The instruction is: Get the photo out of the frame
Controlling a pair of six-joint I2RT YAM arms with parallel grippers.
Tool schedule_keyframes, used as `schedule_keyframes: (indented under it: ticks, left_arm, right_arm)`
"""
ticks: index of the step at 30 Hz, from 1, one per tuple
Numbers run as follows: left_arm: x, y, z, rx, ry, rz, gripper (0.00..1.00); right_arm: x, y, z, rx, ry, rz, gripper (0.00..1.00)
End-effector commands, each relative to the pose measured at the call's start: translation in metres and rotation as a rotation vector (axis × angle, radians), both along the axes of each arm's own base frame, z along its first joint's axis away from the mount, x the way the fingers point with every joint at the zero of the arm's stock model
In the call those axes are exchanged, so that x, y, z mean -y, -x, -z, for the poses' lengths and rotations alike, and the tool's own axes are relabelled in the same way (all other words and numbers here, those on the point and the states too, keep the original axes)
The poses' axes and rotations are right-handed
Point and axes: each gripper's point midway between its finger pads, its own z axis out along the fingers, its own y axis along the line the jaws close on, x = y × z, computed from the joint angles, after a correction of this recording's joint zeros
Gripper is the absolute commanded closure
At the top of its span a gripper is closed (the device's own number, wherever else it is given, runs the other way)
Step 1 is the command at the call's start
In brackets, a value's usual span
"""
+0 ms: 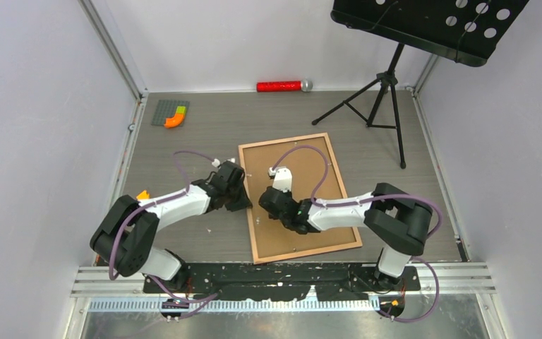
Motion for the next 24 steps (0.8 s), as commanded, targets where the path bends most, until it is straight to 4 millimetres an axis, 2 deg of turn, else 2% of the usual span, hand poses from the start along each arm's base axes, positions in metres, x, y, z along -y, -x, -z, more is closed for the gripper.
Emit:
schedule_keyframes:
  ticks: [1,4,5,6,7,8,9,10,11,12,16,20,21,23,24]
  left_arm:
    - [-0.003,0.018,-0.005,-0.019,-0.015,0.101,1.00]
    - [0.004,0.011,-0.022,0.041,0.009,0.152,0.99]
    - [0.004,0.009,-0.029,0.062,0.011,0.158,0.96]
    - [0.004,0.007,-0.035,0.080,0.010,0.158,0.88]
    - [0.002,0.005,-0.043,0.104,0.007,0.156,0.78]
    - [0.001,0.002,-0.050,0.129,0.006,0.157,0.67]
    - [-0.001,-0.001,-0.059,0.160,-0.001,0.149,0.49]
    - [-0.003,-0.003,-0.068,0.182,0.000,0.151,0.38]
    - [-0.009,-0.009,-0.075,0.210,-0.015,0.128,0.27]
    - [-0.014,-0.013,-0.082,0.229,-0.023,0.105,0.22]
    - [-0.034,-0.041,-0.107,0.301,-0.061,0.023,0.02]
    - [-0.043,-0.089,-0.125,0.312,-0.102,0.019,0.00]
    - [-0.045,-0.102,-0.126,0.307,-0.136,0.036,0.00]
    - [-0.042,-0.134,-0.133,0.314,-0.200,0.149,0.00]
    - [-0.042,-0.139,-0.127,0.259,-0.213,0.196,0.00]
  right_arm:
    - [0.031,-0.002,-0.008,0.069,0.104,-0.028,0.68]
    - [0.028,-0.015,-0.059,0.211,0.053,-0.051,0.49]
    - [0.029,-0.019,-0.072,0.269,0.059,-0.071,0.36]
    - [0.033,-0.023,-0.096,0.329,0.027,-0.051,0.27]
    - [0.035,-0.027,-0.110,0.388,0.014,-0.054,0.06]
    - [0.039,-0.030,-0.130,0.436,-0.025,-0.032,0.01]
    - [0.041,-0.032,-0.139,0.469,-0.048,-0.027,0.03]
    - [0.045,-0.036,-0.153,0.494,-0.067,-0.019,0.04]
    - [0.038,-0.034,-0.162,0.505,-0.087,-0.076,0.04]
    - [0.036,-0.039,-0.172,0.531,-0.060,-0.114,0.04]
    - [0.038,-0.048,-0.171,0.486,0.021,-0.147,0.04]
    - [0.040,-0.044,-0.154,0.378,-0.009,-0.139,0.04]
    - [0.042,-0.043,-0.155,0.369,-0.035,-0.139,0.04]
    - [0.045,-0.036,-0.149,0.343,-0.079,-0.149,0.04]
    - [0.047,-0.032,-0.148,0.336,-0.087,-0.162,0.04]
